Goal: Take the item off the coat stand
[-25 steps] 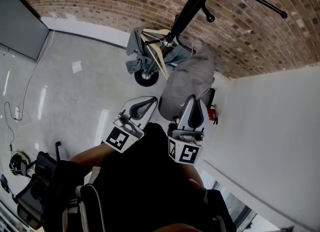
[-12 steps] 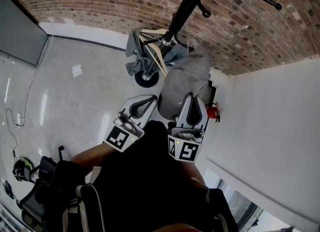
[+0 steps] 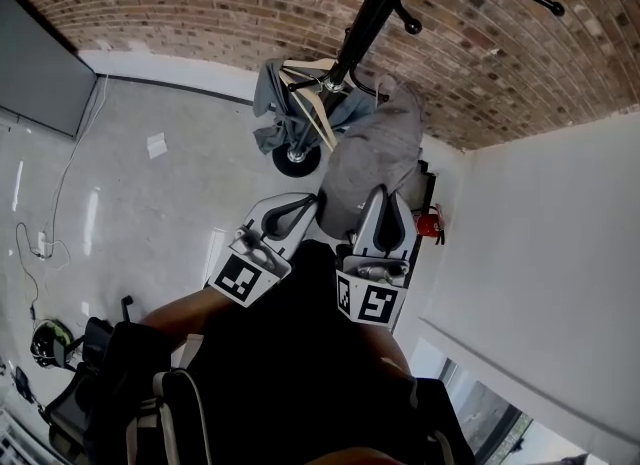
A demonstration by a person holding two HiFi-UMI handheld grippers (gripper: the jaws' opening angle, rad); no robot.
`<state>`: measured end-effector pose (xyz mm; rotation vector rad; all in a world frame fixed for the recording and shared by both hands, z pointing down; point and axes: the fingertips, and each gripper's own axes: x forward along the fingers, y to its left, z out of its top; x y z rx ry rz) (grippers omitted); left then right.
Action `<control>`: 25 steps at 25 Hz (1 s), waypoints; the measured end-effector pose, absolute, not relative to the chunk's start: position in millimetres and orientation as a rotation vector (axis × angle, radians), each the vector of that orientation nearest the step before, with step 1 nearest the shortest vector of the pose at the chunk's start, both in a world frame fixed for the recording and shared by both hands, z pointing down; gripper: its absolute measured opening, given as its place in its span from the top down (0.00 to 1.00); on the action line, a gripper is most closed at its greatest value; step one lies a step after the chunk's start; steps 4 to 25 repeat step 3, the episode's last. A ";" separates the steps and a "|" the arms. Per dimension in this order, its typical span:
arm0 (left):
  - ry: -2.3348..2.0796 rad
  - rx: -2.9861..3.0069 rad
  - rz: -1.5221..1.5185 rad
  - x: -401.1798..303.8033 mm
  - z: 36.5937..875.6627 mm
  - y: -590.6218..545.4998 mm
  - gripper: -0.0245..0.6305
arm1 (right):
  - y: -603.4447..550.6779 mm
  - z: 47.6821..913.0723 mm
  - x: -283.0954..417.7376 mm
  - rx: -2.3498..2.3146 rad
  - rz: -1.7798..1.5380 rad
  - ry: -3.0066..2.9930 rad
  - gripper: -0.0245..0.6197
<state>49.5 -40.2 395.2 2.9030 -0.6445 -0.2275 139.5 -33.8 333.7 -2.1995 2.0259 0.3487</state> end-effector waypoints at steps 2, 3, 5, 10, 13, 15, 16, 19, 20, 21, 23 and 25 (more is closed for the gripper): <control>-0.644 2.905 -0.240 50.5 395.0 -40.5 0.93 | -34.7 332.5 140.9 -2.199 0.359 2.022 0.90; -0.643 2.906 -0.246 51.0 395.0 -40.6 0.93 | -35.0 331.9 141.6 -2.200 0.366 2.020 0.90; -0.643 2.906 -0.246 51.0 395.0 -40.6 0.93 | -35.0 331.9 141.6 -2.200 0.366 2.020 0.90; -0.643 2.906 -0.246 51.0 395.0 -40.6 0.93 | -35.0 331.9 141.6 -2.200 0.366 2.020 0.90; -0.643 2.906 -0.246 51.0 395.0 -40.6 0.93 | -35.0 331.9 141.6 -2.200 0.366 2.020 0.90; -0.643 2.906 -0.246 51.0 395.0 -40.6 0.93 | -35.0 331.9 141.6 -2.200 0.366 2.020 0.90; -0.643 2.906 -0.246 51.0 395.0 -40.6 0.93 | -35.0 331.9 141.6 -2.200 0.366 2.020 0.90; -0.643 2.906 -0.246 51.0 395.0 -40.6 0.93 | -35.0 331.9 141.6 -2.200 0.366 2.020 0.90; -0.643 2.906 -0.246 51.0 395.0 -40.6 0.93 | -35.0 331.9 141.6 -2.200 0.366 2.020 0.90; -0.643 2.906 -0.246 51.0 395.0 -40.6 0.93 | -35.0 331.9 141.6 -2.200 0.366 2.020 0.90; -0.643 2.906 -0.246 51.0 395.0 -40.6 0.93 | -35.0 331.9 141.6 -2.200 0.366 2.020 0.90; -0.643 2.906 -0.246 51.0 395.0 -40.6 0.93 | -35.0 331.9 141.6 -2.200 0.366 2.020 0.90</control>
